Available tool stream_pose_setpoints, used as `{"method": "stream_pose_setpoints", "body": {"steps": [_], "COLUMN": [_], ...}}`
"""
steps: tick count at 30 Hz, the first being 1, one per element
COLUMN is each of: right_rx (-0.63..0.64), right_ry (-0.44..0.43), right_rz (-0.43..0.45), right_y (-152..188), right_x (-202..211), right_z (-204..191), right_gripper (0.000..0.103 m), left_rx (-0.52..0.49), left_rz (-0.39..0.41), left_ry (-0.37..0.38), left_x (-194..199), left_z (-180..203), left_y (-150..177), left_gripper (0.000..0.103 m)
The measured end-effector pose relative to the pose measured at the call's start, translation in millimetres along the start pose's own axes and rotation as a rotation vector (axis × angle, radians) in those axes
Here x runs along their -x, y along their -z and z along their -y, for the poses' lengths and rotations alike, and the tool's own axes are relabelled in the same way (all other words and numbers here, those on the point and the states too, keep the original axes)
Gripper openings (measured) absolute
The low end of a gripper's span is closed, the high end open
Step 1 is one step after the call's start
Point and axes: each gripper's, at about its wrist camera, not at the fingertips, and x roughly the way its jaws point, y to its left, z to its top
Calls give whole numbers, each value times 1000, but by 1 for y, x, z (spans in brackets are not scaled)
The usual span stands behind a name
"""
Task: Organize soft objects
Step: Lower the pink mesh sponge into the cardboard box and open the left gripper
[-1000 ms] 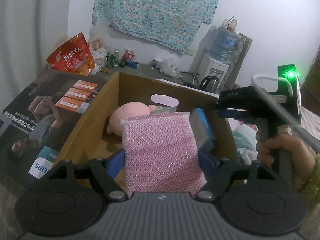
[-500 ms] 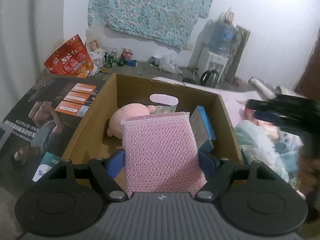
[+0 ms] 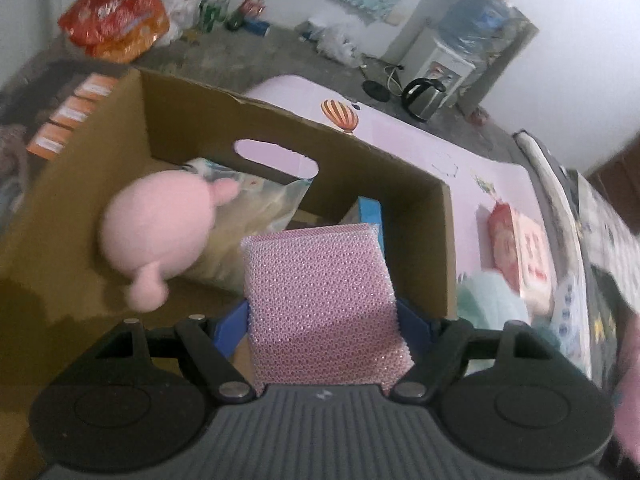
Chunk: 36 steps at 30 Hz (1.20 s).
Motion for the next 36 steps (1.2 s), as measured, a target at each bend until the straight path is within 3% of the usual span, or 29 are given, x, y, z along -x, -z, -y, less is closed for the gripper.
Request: {"method": "stream_pose_setpoints", "body": {"steps": [6,10,15,23,36], "right_rx": [-32,-43,-46,-48,-80], "right_ry": [35,53,48,27,32], "right_rz": [33,37,22,-3,-10], "right_y": [-1,-4,-2,4,5], "right_x": [18,8,-3,-14,-17], "right_z": [36,42,43,39,51], "right_gripper": [46,47,48,49,50], "left_rx": [102,168,223,269,259], "left_rz": [23,16,30,79,-40], "left_ry": [59,116,161,168,268], "left_x": [-44,-59,-55,-26,-62], "left_z": [-1,-8,-17,-23,-5], "left_y": [-15,-16,-16,-13,-13], "left_gripper": [83,92,97,97,90]}}
